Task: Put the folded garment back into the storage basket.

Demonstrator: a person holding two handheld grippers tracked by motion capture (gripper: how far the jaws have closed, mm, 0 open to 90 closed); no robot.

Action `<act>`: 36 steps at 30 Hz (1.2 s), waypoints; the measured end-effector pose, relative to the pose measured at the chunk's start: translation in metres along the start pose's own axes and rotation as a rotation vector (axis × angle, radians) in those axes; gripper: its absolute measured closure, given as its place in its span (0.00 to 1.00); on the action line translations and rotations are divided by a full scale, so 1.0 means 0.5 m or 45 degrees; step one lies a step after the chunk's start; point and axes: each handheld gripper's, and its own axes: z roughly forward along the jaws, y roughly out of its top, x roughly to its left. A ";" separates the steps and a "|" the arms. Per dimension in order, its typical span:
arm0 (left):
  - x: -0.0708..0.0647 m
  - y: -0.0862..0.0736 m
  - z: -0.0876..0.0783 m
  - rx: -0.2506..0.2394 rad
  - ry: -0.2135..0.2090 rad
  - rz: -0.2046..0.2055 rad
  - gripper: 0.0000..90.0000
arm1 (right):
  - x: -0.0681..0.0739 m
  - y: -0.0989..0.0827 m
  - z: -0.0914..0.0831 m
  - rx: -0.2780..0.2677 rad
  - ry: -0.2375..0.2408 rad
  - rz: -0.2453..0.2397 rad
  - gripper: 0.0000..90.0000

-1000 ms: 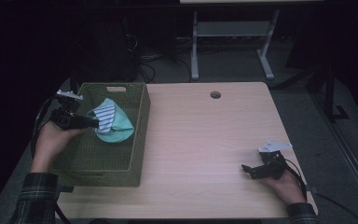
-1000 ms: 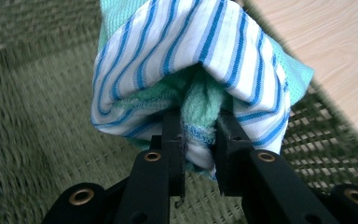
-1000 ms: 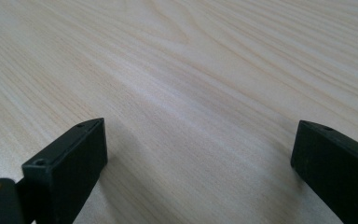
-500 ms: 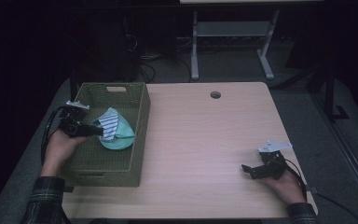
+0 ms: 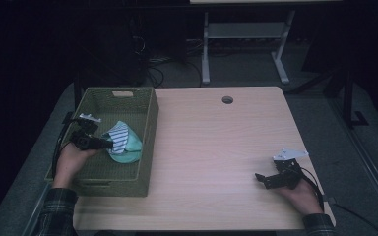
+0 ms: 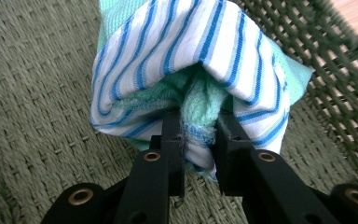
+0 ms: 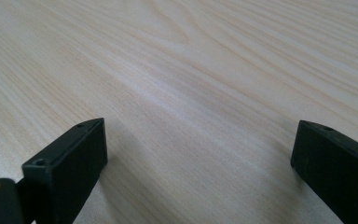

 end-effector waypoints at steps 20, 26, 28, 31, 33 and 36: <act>0.002 -0.008 0.018 0.049 0.030 0.008 0.44 | 0.000 0.000 0.000 0.000 -0.001 0.003 0.04; -0.007 -0.004 -0.010 -0.010 0.027 0.021 0.30 | 0.001 0.000 0.000 0.002 0.001 0.008 0.04; -0.011 0.000 -0.020 -0.034 0.025 0.020 0.26 | 0.000 0.000 0.000 0.002 0.001 0.007 0.04; -0.019 0.008 -0.034 -0.078 0.016 0.018 0.21 | 0.001 0.000 0.000 0.002 0.001 0.007 0.04; -0.029 0.014 -0.043 -0.107 -0.001 0.025 0.20 | 0.001 0.000 0.000 0.002 0.001 0.007 0.04; -0.048 0.024 -0.051 -0.141 -0.010 0.041 0.18 | 0.001 0.000 0.000 0.002 0.001 0.008 0.04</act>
